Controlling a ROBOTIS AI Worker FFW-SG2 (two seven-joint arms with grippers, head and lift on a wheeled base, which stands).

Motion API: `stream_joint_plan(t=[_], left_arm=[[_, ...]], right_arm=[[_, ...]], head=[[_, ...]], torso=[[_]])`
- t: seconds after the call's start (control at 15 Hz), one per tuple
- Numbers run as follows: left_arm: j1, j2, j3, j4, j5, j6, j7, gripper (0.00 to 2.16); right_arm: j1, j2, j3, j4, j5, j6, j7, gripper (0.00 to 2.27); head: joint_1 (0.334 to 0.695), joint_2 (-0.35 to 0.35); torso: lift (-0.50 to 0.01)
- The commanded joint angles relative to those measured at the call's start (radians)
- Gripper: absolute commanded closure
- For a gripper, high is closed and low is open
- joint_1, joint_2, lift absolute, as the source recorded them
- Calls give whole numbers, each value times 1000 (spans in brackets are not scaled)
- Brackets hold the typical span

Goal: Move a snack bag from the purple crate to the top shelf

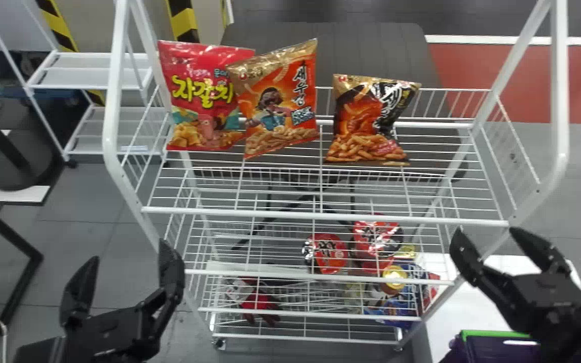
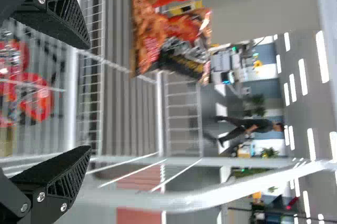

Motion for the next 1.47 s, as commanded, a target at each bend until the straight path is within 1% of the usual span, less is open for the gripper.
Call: stream_joint_plan(t=[0.0,0.07,0.13,0.27,0.47,0.8,0.87,0.93,1.0,1.4], left_arm=[[1,-5,18,0,-16,19,-1,-2],[0,-11,27,-1,-18,59,-7,-2],[0,-16,33,-1,-20,99,-27,-2],[0,-24,29,-3,-36,117,-33,-2],[0,-34,20,0,-61,117,-33,-2],[6,-37,20,-6,-75,108,-21,-2],[6,-37,16,-4,-75,108,-21,-2],[6,-39,15,-3,-79,105,-19,-2],[9,-39,15,2,-82,93,-18,-2],[20,-39,13,-4,-92,80,-12,-2]], right_arm=[[35,5,1,6,25,-11,2,167],[40,14,5,7,42,-42,2,167],[52,22,25,27,79,-165,2,167],[78,25,70,72,122,-428,3,167],[86,27,90,125,125,-545,29,167],[89,27,94,142,123,-533,21,167],[89,27,94,132,123,-502,21,167],[89,27,96,107,123,-416,20,167],[91,28,97,95,122,-404,18,167],[91,28,103,90,122,-419,18,167]], head=[[695,-25],[695,-26],[695,-23],[695,-15],[695,30],[695,42],[695,42],[695,41],[695,40],[695,46]], torso=[[-1],[-1],[-1],[-1],[-1],[-1],[-1],[-1],[-1],[-1]])
